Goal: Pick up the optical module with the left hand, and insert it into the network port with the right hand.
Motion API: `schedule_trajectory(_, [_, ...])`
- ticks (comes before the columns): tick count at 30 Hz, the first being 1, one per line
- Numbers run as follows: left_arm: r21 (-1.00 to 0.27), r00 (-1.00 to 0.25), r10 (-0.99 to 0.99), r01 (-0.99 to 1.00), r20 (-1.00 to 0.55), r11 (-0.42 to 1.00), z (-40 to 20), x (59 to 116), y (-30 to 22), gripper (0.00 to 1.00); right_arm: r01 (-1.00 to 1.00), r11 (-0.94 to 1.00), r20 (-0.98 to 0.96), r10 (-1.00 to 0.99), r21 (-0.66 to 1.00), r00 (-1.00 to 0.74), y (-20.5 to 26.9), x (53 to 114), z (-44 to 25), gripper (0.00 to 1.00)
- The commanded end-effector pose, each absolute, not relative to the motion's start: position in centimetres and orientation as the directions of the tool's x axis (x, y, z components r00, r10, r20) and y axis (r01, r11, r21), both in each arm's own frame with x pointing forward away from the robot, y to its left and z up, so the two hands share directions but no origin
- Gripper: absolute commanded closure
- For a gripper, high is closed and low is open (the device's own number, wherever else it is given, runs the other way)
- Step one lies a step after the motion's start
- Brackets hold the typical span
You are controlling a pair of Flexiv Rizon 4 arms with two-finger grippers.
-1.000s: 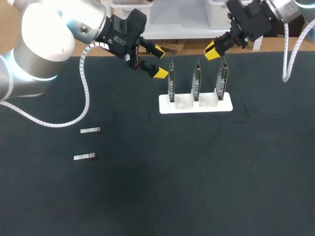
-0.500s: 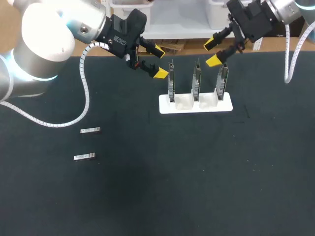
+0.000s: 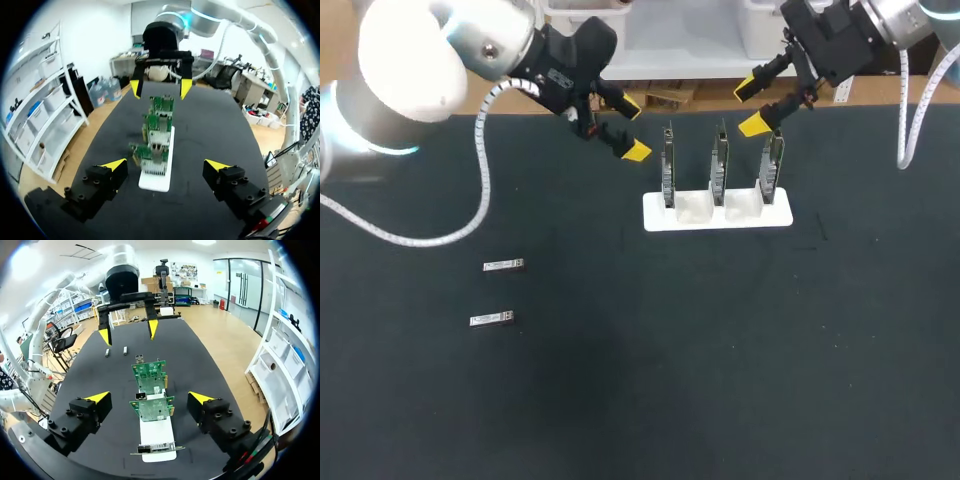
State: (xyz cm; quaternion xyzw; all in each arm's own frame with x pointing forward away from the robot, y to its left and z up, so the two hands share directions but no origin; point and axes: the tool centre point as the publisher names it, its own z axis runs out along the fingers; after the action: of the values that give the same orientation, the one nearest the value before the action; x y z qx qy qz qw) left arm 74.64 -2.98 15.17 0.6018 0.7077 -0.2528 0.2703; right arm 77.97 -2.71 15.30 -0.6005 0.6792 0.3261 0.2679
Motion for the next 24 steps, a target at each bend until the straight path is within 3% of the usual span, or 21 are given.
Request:
schedule_trajectory(1, [-0.007,-0.167,0.816,0.981,-0.553,0.195,16.7,72.8,-0.9,0.0,-0.991,0.069,-0.756,-0.641,0.119,-0.135,-2.7,77.8,15.3,0.0])
schedule_trajectory(5, [0.012,-0.197,0.857,0.973,-0.475,0.231,16.2,71.0,1.8,0.0,-0.991,0.069,-0.756,-0.641,0.119,-0.135,-2.7,77.8,15.3,0.0])
schedule_trajectory(16, [-0.009,-0.447,0.881,0.892,-0.157,0.452,13.1,67.4,9.5,0.0,-0.991,0.069,-0.756,-0.641,0.119,-0.135,-2.7,77.8,15.3,0.0])
schedule_trajectory(24, [-0.01,-0.421,0.907,0.907,0.0,0.421,10.9,65.7,13.9,0.0,-0.991,0.069,-0.756,-0.641,0.119,-0.135,-2.7,77.8,15.3,0.0])
